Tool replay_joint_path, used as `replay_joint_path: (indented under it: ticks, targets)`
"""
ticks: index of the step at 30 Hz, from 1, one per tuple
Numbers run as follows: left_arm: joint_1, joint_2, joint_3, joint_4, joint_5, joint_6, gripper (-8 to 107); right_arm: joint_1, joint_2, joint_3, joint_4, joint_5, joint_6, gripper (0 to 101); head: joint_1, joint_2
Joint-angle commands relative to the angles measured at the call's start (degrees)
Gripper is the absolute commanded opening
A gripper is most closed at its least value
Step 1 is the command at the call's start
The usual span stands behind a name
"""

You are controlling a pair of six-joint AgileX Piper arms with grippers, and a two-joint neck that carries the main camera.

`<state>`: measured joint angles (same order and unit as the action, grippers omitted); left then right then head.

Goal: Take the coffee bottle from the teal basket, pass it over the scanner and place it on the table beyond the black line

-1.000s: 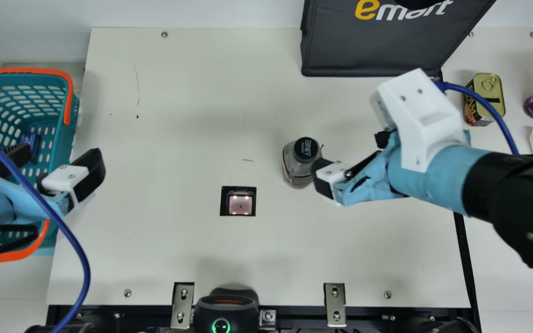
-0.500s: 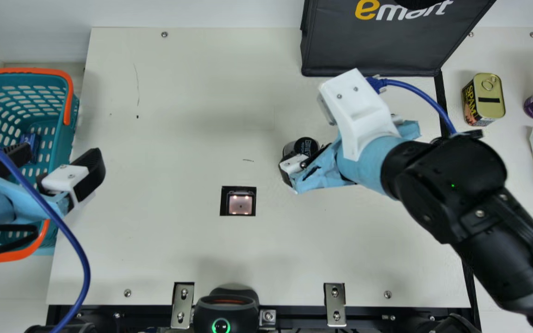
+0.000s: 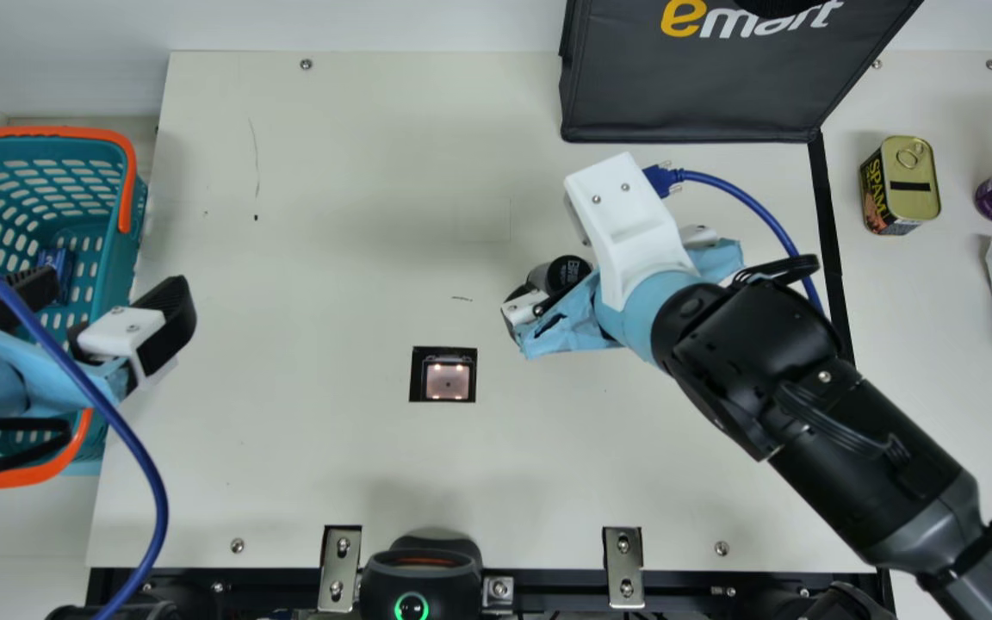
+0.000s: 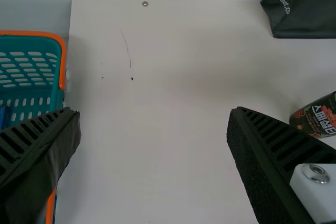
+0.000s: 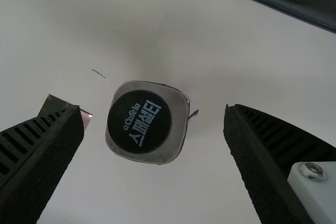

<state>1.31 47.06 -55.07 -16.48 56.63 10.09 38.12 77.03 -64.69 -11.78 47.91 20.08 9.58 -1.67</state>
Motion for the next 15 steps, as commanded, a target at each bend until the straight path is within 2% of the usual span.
replay_joint_path:
  ticks: [1, 10, 15]
  targets:
    - [0.0, 0.0, 0.0, 0.0, 0.0, 0.0, 90, 0.34, 0.06, 0.82, -0.7, -1.25, 0.93, 95, -1.66, 0.09]
    - [0.0, 0.0, 0.0, 0.0, 0.0, 0.0, 90, 1.47, 0.43, 3.64, -2.77, -4.99, 3.68, 95, -1.66, 0.09]
    - [0.0, 0.0, 0.0, 0.0, 0.0, 0.0, 90, 1.76, 0.53, 4.39, -3.27, -5.93, 4.66, 62, -1.66, 0.09]
